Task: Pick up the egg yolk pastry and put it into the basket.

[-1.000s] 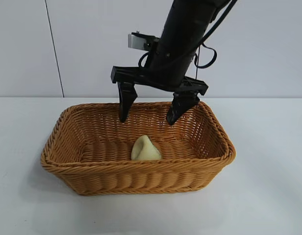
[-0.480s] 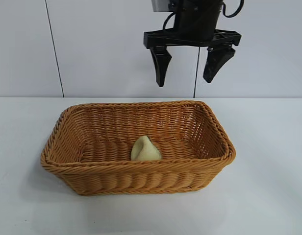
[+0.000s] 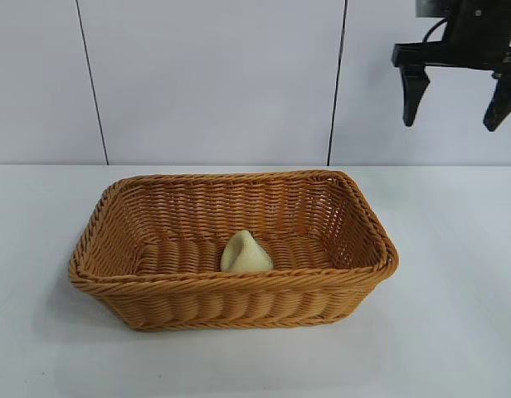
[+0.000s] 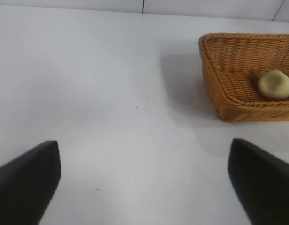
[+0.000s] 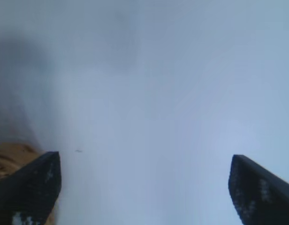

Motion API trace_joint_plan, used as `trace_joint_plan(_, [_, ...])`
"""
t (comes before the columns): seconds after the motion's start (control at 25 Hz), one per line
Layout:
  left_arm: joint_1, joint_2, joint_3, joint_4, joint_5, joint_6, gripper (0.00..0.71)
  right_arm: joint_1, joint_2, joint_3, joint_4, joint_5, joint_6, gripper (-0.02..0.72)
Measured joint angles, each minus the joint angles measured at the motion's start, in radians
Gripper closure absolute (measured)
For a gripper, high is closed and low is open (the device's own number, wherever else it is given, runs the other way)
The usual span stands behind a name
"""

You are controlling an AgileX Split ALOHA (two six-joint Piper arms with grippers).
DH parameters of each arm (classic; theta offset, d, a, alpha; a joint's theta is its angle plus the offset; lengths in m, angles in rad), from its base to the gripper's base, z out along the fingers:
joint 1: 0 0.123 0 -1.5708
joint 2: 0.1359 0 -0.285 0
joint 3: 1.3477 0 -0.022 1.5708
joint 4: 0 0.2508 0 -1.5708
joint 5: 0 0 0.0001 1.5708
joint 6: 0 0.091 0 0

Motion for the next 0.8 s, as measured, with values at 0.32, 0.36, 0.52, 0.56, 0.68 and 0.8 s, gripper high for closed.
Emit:
trace_joint_plan(0.32, [0.000,0.000,0.000,0.000,0.000,0.000,0.015,0.036,-0.251,0.309,0.020,0.000,-0.009,0.008])
trace_joint_plan(0.36, [0.000,0.000,0.000,0.000,0.000,0.000,0.015,0.039,-0.288,0.360,0.020,0.000,-0.009,0.008])
trace_joint_plan(0.52, [0.000,0.000,0.000,0.000,0.000,0.000,0.015,0.069,-0.486,0.569,0.025,0.000,-0.012,0.008])
trace_joint_plan(0.56, [0.000,0.000,0.000,0.000,0.000,0.000,0.015,0.075,-0.529,0.616,0.026,0.000,-0.012,0.008])
trace_joint_plan(0.68, [0.000,0.000,0.000,0.000,0.000,0.000,0.015,0.098,-0.674,0.776,0.026,-0.006,-0.012,0.008])
trace_joint_plan(0.8, [0.000,0.000,0.000,0.000,0.000,0.000,0.015,0.120,-0.818,0.940,0.026,-0.051,-0.015,0.008])
